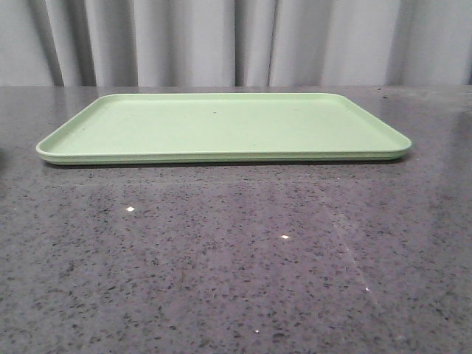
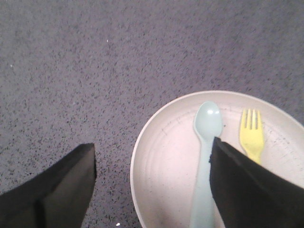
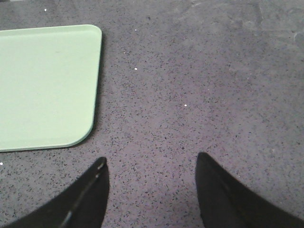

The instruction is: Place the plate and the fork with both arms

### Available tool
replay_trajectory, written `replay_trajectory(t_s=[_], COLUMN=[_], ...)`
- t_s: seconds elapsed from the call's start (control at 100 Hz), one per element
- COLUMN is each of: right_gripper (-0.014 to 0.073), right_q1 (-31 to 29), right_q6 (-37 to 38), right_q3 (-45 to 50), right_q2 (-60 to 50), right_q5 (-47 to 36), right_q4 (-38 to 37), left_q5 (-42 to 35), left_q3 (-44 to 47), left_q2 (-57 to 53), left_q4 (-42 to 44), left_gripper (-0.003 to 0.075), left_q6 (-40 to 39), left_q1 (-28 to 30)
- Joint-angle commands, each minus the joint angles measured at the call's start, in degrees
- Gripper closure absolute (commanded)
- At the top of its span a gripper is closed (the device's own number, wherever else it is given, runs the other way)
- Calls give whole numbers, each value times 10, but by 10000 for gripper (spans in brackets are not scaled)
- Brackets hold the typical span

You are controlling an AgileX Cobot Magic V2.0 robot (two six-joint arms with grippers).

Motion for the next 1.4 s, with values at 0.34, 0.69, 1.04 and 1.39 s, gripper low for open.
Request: replay_trajectory(t_s=[0.34,0.69,1.04,1.39], right_gripper=[171,171,171,171], right_q1=[1,1,1,1], right_q6=[-2,-2,-2,-2], right_q3=[-20,-20,-20,-20], right_q2=[3,3,3,3], right_q5=[-31,-26,-26,-25], right_q4=[-4,-4,-4,-4], left_q5=[-73,-35,-23,-23], left_q3=[-20,-20,-23,-23], left_q2=[148,206,231,231], left_q4=[5,5,5,5], left_gripper=[228,228,228,555], left_q6=[-8,-4,-4,-4], left_q1=[36,36,36,36])
